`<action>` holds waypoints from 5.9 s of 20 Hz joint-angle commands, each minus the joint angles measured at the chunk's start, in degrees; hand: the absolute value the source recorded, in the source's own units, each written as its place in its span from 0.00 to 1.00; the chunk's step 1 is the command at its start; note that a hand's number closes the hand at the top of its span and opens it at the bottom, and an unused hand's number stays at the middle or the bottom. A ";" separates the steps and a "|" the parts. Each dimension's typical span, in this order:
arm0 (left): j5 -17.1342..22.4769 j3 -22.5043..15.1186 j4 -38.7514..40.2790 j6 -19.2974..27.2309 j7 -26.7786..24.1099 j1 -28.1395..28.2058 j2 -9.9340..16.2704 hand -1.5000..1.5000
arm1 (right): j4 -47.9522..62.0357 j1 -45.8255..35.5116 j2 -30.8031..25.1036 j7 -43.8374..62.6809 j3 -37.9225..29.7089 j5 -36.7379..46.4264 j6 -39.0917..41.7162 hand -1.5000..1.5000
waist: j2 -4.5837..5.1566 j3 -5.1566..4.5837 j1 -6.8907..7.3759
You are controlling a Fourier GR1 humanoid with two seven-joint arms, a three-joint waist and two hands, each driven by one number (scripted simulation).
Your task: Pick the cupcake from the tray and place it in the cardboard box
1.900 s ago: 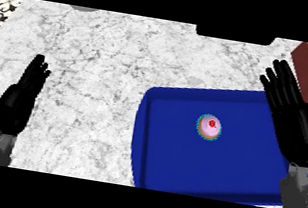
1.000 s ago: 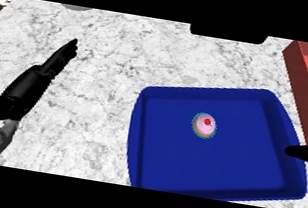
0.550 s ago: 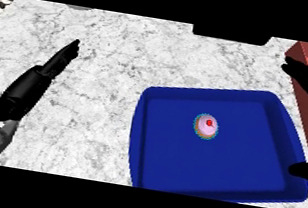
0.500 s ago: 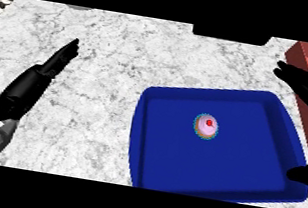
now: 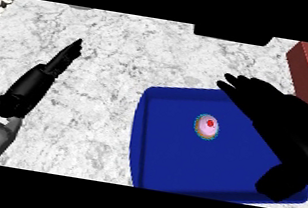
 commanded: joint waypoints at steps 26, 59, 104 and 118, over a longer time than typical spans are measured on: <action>-8.85 7.37 -4.44 -5.15 4.14 3.19 -7.13 0.50 | 10.51 3.35 18.87 7.91 7.79 23.21 8.05 0.00 | -0.04 0.17 -0.70; -14.81 17.32 -0.73 -16.16 1.72 2.24 -13.00 0.50 | 34.47 7.77 27.17 -20.66 3.74 45.39 -4.62 1.00 | 0.11 0.16 -0.63; -17.58 16.86 -4.00 -16.25 4.23 2.05 -16.66 0.50 | 90.55 -36.69 8.15 1.43 -42.16 54.03 -58.93 1.00 | 0.76 0.20 1.07; -18.15 17.92 -2.49 -16.39 4.33 0.41 -16.62 0.50 | 103.46 -32.31 -3.40 -10.41 -48.24 46.76 -36.39 1.00 | 0.55 0.23 0.39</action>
